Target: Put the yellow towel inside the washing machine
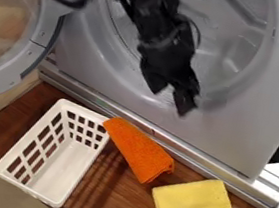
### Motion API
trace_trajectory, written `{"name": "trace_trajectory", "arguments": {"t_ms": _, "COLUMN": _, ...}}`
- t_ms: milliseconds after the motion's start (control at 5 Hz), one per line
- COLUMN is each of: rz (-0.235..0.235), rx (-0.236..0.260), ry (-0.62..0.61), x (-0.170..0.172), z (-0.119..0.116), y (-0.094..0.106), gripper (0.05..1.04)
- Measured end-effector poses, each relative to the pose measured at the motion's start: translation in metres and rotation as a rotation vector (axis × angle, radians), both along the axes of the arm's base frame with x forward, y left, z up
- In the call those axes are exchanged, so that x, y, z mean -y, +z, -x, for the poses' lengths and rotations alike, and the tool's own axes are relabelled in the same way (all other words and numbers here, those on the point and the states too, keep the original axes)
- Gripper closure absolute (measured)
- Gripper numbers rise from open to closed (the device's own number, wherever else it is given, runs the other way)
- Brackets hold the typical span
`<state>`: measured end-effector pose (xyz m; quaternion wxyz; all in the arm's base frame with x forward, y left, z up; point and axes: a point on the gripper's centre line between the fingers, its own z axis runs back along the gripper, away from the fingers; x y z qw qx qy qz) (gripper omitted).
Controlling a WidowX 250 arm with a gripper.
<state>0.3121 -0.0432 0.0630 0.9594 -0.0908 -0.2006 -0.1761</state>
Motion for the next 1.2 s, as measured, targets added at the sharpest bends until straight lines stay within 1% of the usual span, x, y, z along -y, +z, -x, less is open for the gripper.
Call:
{"name": "trace_trajectory", "arguments": {"t_ms": 200, "rz": 0.004, "rx": 0.014, "ry": -0.07, "x": 0.018, "z": 0.011, "y": -0.011, "gripper": 0.083}}
{"name": "trace_trajectory", "arguments": {"t_ms": 400, "rz": -0.013, "rx": -0.027, "ry": -0.16, "x": 0.038, "z": 0.029, "y": -0.037, "gripper": 0.083}}
{"name": "trace_trajectory", "arguments": {"t_ms": 600, "rz": -0.025, "rx": -0.051, "ry": -0.242, "x": 0.056, "z": 0.041, "y": -0.057, "gripper": 0.083}}
{"name": "trace_trajectory", "arguments": {"t_ms": 800, "rz": -0.027, "rx": -0.067, "ry": -0.272, "x": 0.069, "z": 0.047, "y": -0.077, "gripper": 0.083}}
{"name": "trace_trajectory", "arguments": {"t_ms": 1000, "rz": -0.059, "rx": -0.095, "ry": -0.302, "x": 0.077, "z": 0.048, "y": -0.099, "gripper": 0.083}}
{"name": "trace_trajectory", "arguments": {"t_ms": 1200, "rz": -0.093, "rx": -0.104, "ry": -0.297, "x": 0.077, "z": 0.048, "y": -0.129, "gripper": 0.083}}
